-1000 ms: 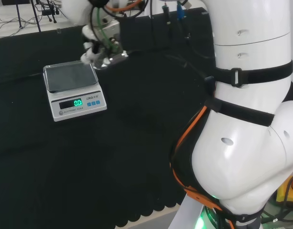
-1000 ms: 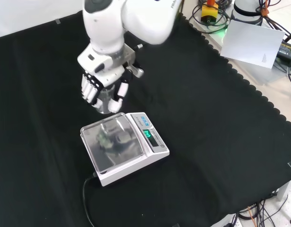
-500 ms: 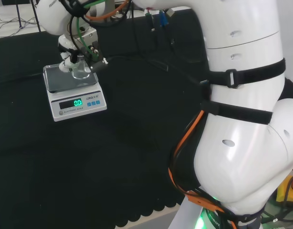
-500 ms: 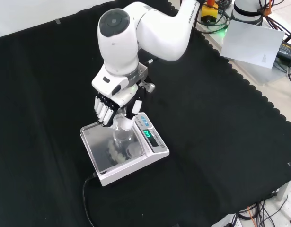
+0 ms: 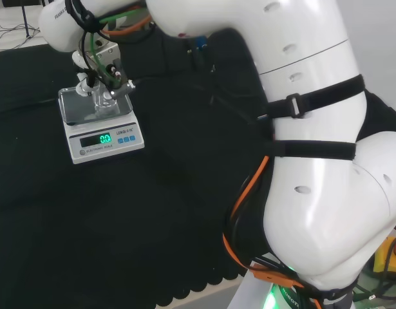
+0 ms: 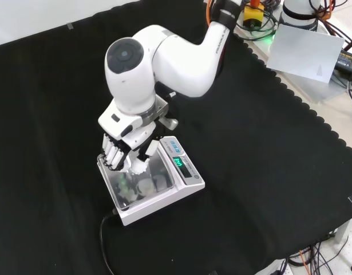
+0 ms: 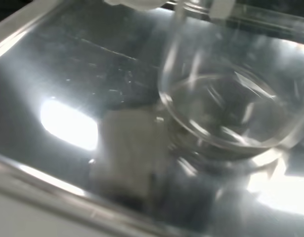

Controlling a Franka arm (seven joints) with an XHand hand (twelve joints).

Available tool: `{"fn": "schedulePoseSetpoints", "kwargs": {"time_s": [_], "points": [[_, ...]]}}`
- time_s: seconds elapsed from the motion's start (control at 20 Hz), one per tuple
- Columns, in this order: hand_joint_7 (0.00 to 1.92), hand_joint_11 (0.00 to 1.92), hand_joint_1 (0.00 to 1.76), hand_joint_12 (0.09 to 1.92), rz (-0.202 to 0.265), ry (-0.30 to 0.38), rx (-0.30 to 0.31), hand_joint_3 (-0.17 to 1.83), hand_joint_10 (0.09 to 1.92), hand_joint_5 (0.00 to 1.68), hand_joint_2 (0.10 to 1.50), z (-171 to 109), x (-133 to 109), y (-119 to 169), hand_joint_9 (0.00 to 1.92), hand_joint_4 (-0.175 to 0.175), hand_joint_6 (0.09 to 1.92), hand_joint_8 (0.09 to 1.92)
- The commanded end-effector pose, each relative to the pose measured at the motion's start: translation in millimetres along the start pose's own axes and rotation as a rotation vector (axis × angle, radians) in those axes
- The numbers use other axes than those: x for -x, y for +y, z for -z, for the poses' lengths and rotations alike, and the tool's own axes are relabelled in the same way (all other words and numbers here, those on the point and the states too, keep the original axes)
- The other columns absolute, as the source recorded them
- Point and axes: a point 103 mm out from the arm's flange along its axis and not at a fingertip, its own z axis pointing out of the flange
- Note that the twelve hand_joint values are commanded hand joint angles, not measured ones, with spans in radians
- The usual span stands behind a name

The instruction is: Put the beaker on the electronic balance.

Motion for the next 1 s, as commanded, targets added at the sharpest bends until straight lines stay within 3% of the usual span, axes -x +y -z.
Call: {"fn": "schedulePoseSetpoints", "kwargs": {"time_s": [0.05,0.1,0.2,0.25,0.35,0.45,0.6,0.85,1.0], "points": [[0.82,1.13,1.22,0.92,0.009,0.013,-0.044,0.04,1.25,0.79,1.18,-29.8,14.5,11.8,1.06,-0.175,1.30,1.32],[0.82,1.13,1.22,0.93,0.012,0.018,-0.051,0.04,1.25,0.80,1.18,-31.9,17.2,10.9,1.06,-0.175,1.30,1.31],[0.64,0.97,1.14,1.04,0.031,0.035,-0.088,-0.06,1.08,0.56,1.07,-23.3,20.7,7.7,0.98,-0.056,1.22,1.13],[0.53,0.83,1.08,1.14,0.041,0.044,-0.073,-0.12,0.99,0.42,1.03,-16.4,21.4,5.4,0.92,-0.019,1.04,1.05],[0.38,0.55,0.96,1.29,0.043,0.031,-0.075,-0.16,0.89,0.27,0.96,3.8,9.5,4.4,0.76,0.016,0.68,0.94],[0.26,0.28,0.85,1.43,0.055,0.049,-0.054,-0.17,0.85,0.17,0.90,19.9,17.8,-1.2,0.56,0.035,0.38,0.87],[0.12,0.05,0.72,1.54,0.069,0.069,-0.031,-0.17,0.85,0.10,0.84,40.9,31.1,-11.4,0.32,0.055,0.12,0.80],[0.04,0.00,0.64,1.51,0.079,0.082,0.001,-0.17,0.86,0.04,0.80,77.3,41.2,-32.1,0.18,0.061,0.09,0.74],[0.02,0.00,0.63,1.50,0.082,0.082,-0.006,-0.17,0.87,0.03,0.80,83.6,48.9,-49.1,0.15,0.062,0.09,0.73]]}}
